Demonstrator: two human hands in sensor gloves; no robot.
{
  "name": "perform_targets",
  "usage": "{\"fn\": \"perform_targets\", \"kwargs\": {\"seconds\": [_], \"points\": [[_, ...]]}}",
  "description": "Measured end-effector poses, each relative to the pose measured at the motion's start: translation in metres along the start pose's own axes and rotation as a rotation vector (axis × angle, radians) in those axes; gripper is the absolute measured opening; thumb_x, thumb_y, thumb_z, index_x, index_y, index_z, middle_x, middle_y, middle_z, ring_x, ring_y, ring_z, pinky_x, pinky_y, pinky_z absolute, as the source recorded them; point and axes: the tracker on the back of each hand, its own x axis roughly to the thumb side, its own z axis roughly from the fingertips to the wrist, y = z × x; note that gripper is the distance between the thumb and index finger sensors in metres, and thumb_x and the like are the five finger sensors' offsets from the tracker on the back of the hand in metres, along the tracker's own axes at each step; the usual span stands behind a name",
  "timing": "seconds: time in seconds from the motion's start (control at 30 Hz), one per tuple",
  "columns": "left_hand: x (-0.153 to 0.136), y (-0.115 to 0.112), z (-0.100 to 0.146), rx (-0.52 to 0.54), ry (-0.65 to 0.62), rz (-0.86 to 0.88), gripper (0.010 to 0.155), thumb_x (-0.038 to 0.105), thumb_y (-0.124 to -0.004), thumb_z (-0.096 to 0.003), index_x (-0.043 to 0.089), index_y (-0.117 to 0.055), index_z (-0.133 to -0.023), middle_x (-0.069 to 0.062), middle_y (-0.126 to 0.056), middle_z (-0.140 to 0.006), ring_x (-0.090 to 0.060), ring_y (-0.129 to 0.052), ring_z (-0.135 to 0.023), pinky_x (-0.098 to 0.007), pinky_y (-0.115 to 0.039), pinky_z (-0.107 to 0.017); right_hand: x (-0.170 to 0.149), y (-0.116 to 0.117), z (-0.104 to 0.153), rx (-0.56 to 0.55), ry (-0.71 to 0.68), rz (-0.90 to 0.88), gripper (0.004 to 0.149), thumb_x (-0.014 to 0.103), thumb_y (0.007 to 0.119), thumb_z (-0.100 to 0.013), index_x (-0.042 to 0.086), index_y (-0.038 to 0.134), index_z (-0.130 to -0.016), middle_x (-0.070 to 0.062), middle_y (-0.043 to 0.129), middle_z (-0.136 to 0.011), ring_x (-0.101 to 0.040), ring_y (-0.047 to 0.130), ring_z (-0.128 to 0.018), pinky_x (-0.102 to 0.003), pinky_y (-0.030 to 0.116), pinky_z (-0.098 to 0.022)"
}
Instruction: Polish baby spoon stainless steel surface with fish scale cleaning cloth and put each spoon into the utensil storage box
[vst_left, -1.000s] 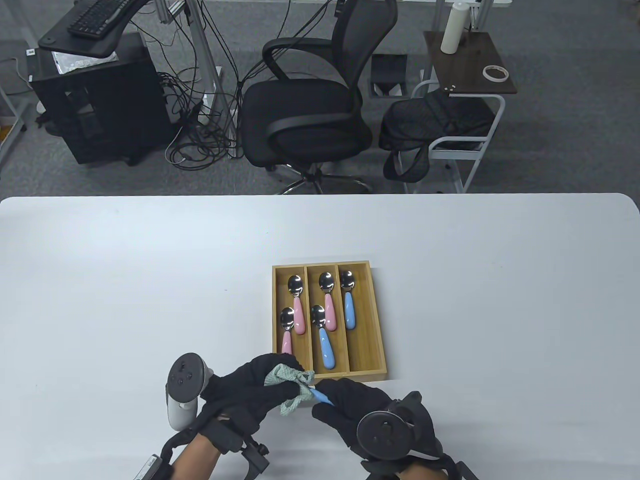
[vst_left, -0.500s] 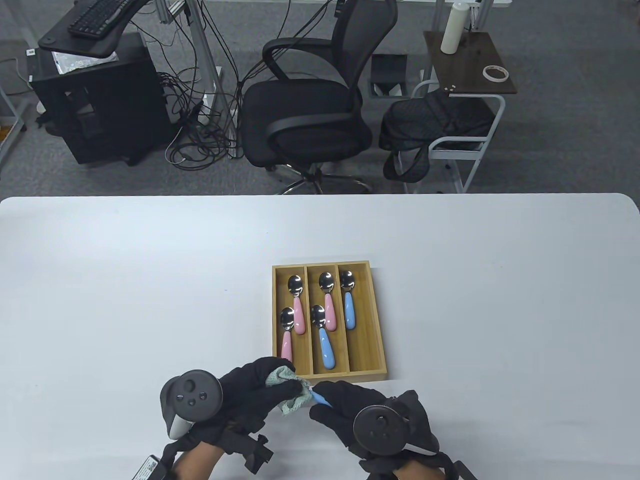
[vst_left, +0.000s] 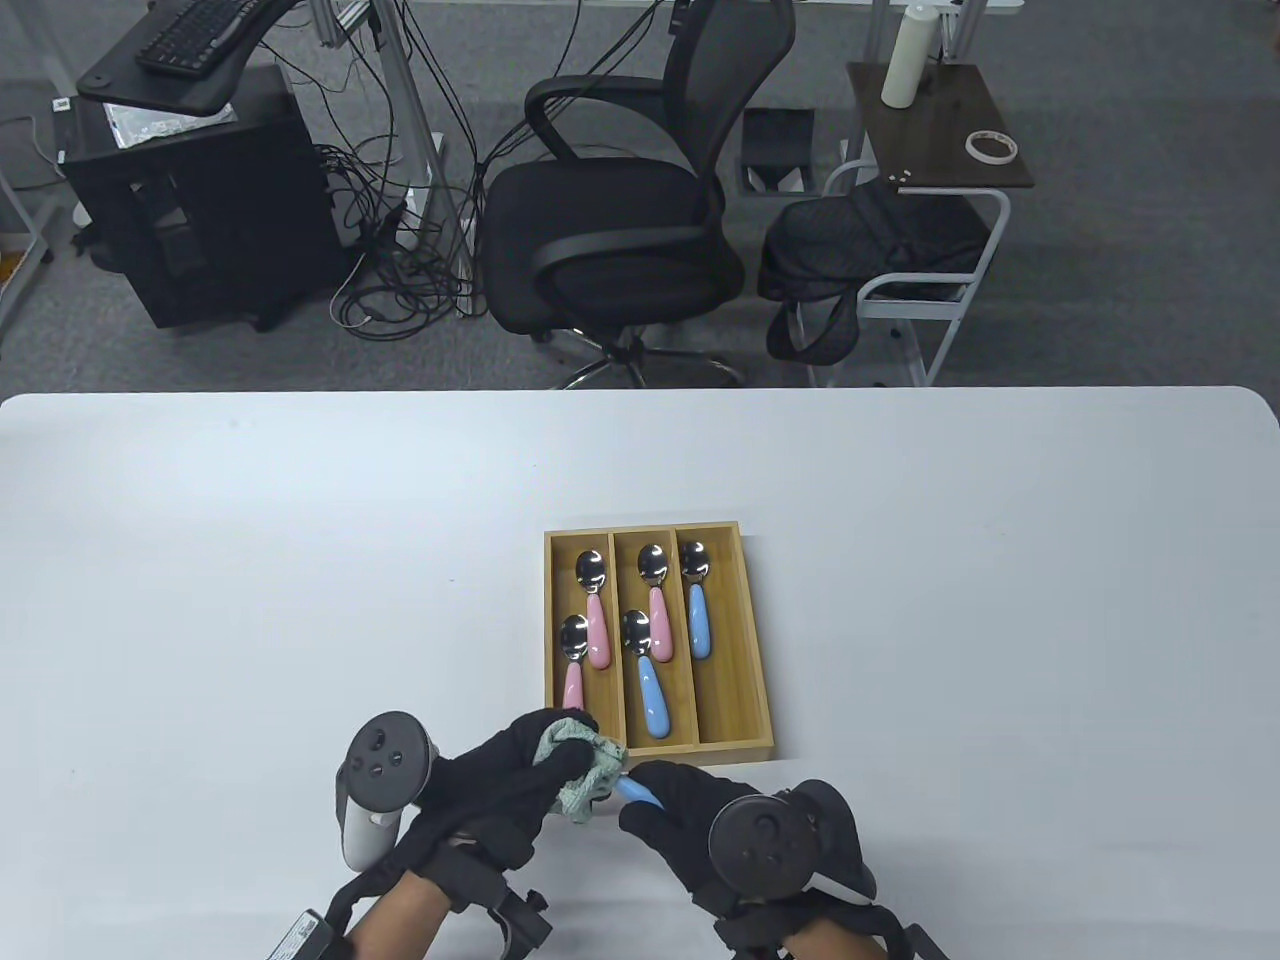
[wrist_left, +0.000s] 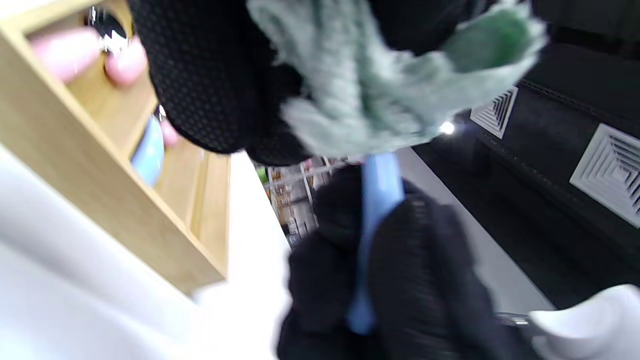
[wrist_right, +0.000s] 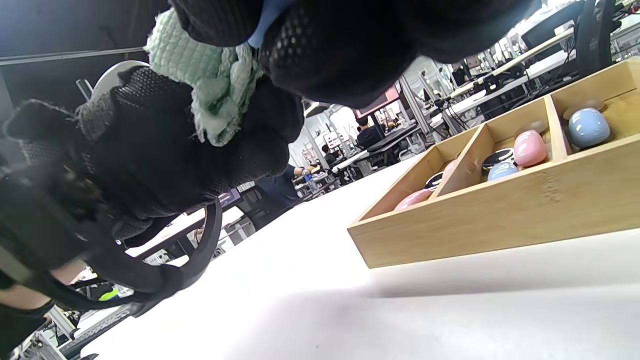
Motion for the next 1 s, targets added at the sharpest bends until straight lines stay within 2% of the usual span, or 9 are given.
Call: {"fn": "perform_targets", "kwargs": {"seconds": [0.07,0.2,0.47,0.53,0.63,0.73,0.8,0.9,1.0], "points": [[-0.002,0.002,-0.002,-0.034,0.006,0.016,0.05,0.031,-0.079,-0.0594,0.008,-0.068,-0.102,-0.013,-0.087,-0.092,-0.029,-0.105,-0.072,-0.042,-0.097,-0.051,0.0,0.001,0.0,0.007,-0.002,-0.001,0.045,0.045,0.056,-0.064,0.014,0.062,-0.097,0.0,0.083,-0.071,-0.011,0.094,-0.04,-0.028,0.086,-0.032],[0.002,0.002,-0.001,0.047,-0.03,-0.117,0.054,0.039,-0.09,-0.051,0.014,-0.073,-0.096,-0.005,-0.091,-0.085,-0.02,-0.108,-0.066,-0.037,-0.099,-0.048,0.001,0.003,-0.001,0.026,-0.009,-0.008,0.045,0.045,0.057,-0.064,0.015,0.063,-0.097,0.0,0.083,-0.071,-0.011,0.094,-0.039,-0.028,0.086,-0.032],[0.012,0.003,0.007,0.163,-0.115,-0.342,0.056,0.058,-0.075,-0.0489,0.015,-0.082,-0.085,0.0,-0.099,-0.066,-0.011,-0.112,-0.048,-0.032,-0.101,-0.037,-0.001,0.008,-0.005,0.1,-0.009,-0.174,0.045,0.046,0.057,-0.064,0.015,0.065,-0.095,0.001,0.086,-0.07,-0.012,0.098,-0.04,-0.029,0.088,-0.033],[0.013,0.003,0.008,0.19,-0.12,-0.363,0.057,0.059,-0.074,-0.0491,0.016,-0.084,-0.084,0.0,-0.1,-0.064,-0.011,-0.112,-0.046,-0.032,-0.101,-0.036,-0.001,0.011,-0.007,0.143,0.007,-0.215,0.045,0.046,0.057,-0.064,0.015,0.067,-0.095,-0.001,0.087,-0.074,-0.019,0.1,-0.051,-0.034,0.089,-0.041],[0.013,0.002,0.009,0.19,-0.121,-0.368,0.056,0.06,-0.072,-0.0498,0.016,-0.084,-0.083,0.001,-0.1,-0.064,-0.011,-0.111,-0.045,-0.032,-0.1,-0.035,0.0,0.014,-0.008,0.285,0.043,-0.226,0.044,0.048,0.058,-0.065,0.018,0.07,-0.095,-0.011,0.074,-0.093,-0.038,0.084,-0.078,-0.05,0.076,-0.059],[0.013,0.004,0.009,0.217,-0.11,-0.347,0.055,0.06,-0.072,-0.0511,0.017,-0.083,-0.084,0.0,-0.099,-0.066,-0.013,-0.111,-0.048,-0.034,-0.099,-0.038,0.001,0.011,-0.009,0.298,0.095,-0.186,0.044,0.049,0.06,-0.065,0.019,0.072,-0.095,-0.016,0.065,-0.094,-0.039,0.079,-0.073,-0.048,0.073,-0.056],[0.017,0.016,0.015,0.347,-0.119,-0.41,0.053,0.059,-0.069,-0.0537,0.018,-0.082,-0.084,0.002,-0.098,-0.068,-0.013,-0.11,-0.052,-0.035,-0.098,-0.04,0.0,0.014,-0.005,0.245,0.195,-0.211,0.044,0.048,0.064,-0.064,0.017,0.075,-0.093,-0.014,0.073,-0.085,-0.031,0.085,-0.06,-0.041,0.078,-0.047],[0.02,0.053,0.024,0.524,-0.09,-0.432,0.053,0.059,-0.068,-0.055,0.018,-0.081,-0.085,0.003,-0.097,-0.069,-0.013,-0.109,-0.053,-0.035,-0.098,-0.041,-0.005,0.017,-0.001,0.295,0.246,-0.132,0.044,0.046,0.066,-0.064,0.014,0.076,-0.092,-0.014,0.076,-0.082,-0.03,0.087,-0.056,-0.039,0.08,-0.043],[0.008,0.084,0.032,0.609,0.007,-0.35,0.053,0.059,-0.069,-0.0554,0.017,-0.081,-0.086,0.001,-0.097,-0.07,-0.016,-0.109,-0.054,-0.038,-0.096,-0.042,-0.02,-0.002,-0.006,0.106,0.347,-0.156,0.046,0.046,0.066,-0.064,0.01,0.076,-0.092,-0.014,0.078,-0.079,-0.028,0.089,-0.052,-0.038,0.081,-0.04]]}}
